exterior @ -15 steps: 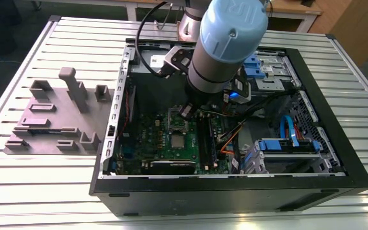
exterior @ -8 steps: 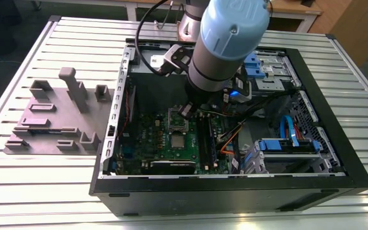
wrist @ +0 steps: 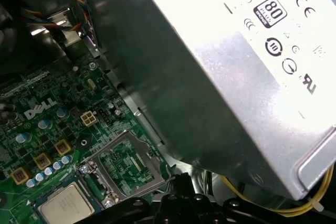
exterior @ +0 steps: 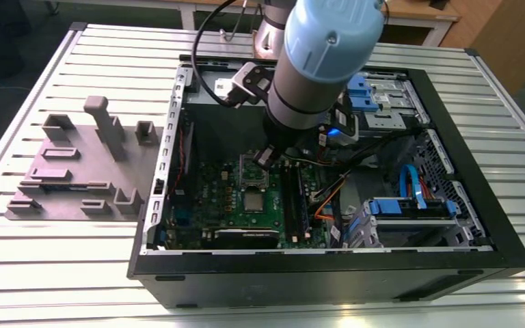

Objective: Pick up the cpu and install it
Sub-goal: 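Close the cpu cover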

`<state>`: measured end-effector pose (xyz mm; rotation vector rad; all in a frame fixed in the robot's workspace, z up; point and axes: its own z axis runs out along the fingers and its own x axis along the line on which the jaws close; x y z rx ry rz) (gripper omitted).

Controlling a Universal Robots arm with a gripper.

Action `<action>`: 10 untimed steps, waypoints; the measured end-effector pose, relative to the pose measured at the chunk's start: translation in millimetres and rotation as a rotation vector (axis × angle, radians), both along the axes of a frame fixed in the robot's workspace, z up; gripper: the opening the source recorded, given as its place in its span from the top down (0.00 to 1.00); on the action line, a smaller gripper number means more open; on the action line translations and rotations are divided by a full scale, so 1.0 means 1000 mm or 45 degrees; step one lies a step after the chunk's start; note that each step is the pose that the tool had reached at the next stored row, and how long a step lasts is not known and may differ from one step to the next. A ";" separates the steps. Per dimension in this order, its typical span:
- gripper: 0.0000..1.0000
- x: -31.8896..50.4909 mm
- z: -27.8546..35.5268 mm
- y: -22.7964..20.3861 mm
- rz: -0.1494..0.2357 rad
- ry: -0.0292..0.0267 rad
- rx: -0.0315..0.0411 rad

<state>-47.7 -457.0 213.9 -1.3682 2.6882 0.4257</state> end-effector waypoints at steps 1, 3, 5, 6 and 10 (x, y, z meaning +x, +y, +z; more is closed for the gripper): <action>0.89 -0.0001 0.0002 0.0000 0.000 -0.0001 -0.0020; 0.89 -0.0004 0.0007 0.0001 0.000 -0.0001 -0.0091; 0.89 -0.0006 0.0015 0.0001 0.000 -0.0001 -0.0171; 0.89 -0.0006 0.0020 0.0000 0.000 0.0000 -0.0208; 0.89 -0.0006 0.0051 0.0000 0.000 0.0000 -0.0286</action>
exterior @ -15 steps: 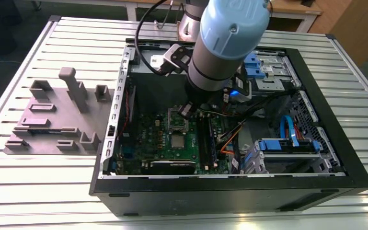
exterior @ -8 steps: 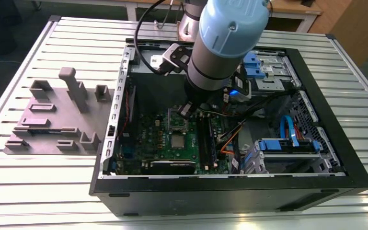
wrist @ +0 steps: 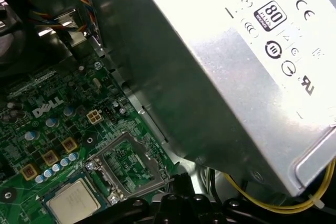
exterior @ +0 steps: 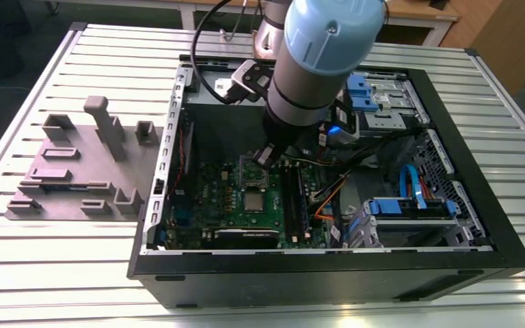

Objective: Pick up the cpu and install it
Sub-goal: 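Close the cpu cover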

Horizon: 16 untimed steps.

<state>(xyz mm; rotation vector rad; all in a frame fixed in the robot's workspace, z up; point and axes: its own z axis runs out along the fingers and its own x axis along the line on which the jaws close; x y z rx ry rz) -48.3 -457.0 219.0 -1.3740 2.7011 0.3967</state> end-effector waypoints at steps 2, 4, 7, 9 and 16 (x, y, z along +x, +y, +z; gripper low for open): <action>0.89 0.0000 0.0017 0.0001 0.000 -0.0001 -0.0033; 0.89 0.0000 0.0029 0.0001 0.000 -0.0001 -0.0068; 0.89 0.0000 0.0038 0.0000 0.000 -0.0001 -0.0159; 0.89 0.0000 0.0044 0.0000 0.000 -0.0001 -0.0233; 0.89 -0.0002 0.0076 0.0000 0.000 0.0001 -0.0427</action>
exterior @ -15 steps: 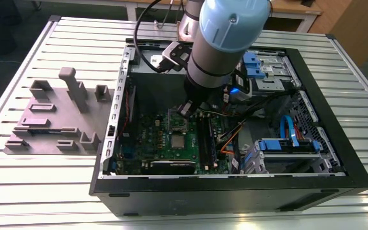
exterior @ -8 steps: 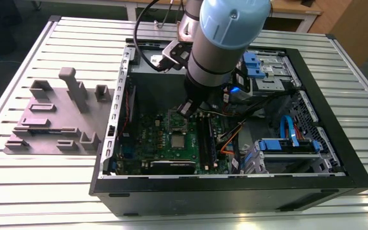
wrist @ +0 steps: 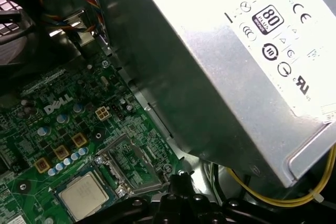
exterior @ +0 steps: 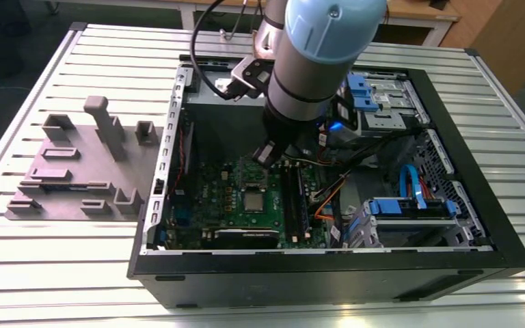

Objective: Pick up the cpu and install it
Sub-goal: 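Close the cpu cover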

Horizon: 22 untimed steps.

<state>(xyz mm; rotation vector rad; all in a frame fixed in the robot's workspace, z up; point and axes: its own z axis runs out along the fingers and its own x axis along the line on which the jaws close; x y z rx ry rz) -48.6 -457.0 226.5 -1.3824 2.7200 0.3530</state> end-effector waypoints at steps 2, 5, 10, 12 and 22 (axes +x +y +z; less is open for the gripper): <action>0.89 -0.0002 0.0020 0.0000 0.000 -0.0002 -0.0002; 0.89 -0.0006 0.0042 0.0000 0.000 -0.0002 -0.0008; 0.89 -0.0015 0.0067 0.0000 0.001 -0.0001 -0.0032; 0.89 -0.0019 0.0074 0.0000 0.001 -0.0002 -0.0039; 0.89 -0.0026 0.0114 0.0000 0.003 -0.0003 -0.0050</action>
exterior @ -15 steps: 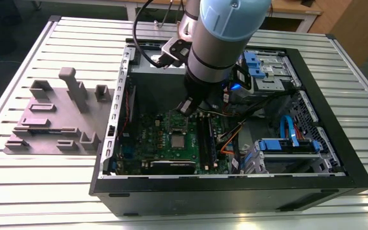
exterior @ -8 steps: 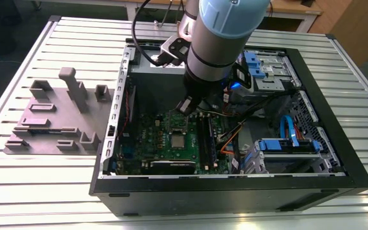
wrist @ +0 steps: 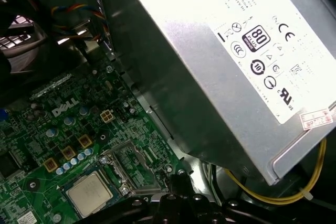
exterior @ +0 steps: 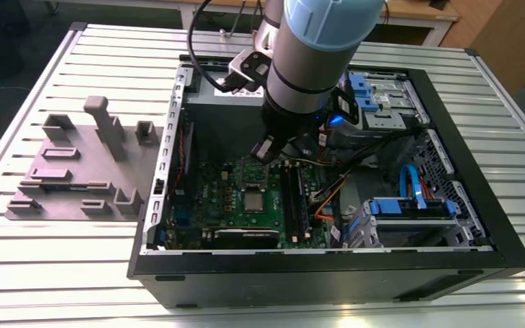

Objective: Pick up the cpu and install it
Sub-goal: 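Close the cpu cover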

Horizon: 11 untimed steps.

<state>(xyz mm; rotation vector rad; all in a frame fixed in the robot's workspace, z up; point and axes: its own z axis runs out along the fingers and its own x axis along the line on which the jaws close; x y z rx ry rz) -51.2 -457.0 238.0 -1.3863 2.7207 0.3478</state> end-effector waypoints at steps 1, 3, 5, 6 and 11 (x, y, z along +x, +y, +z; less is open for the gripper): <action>0.89 0.0000 0.0001 0.0000 0.000 -0.0001 0.0002; 0.89 0.0000 0.0006 0.0000 0.000 0.0000 -0.0002; 0.89 0.0000 0.0013 0.0000 0.000 0.0002 -0.0005; 0.89 0.0000 0.0015 0.0000 0.000 0.0000 -0.0002; 0.89 -0.0003 0.0021 -0.0001 0.000 0.0001 -0.0002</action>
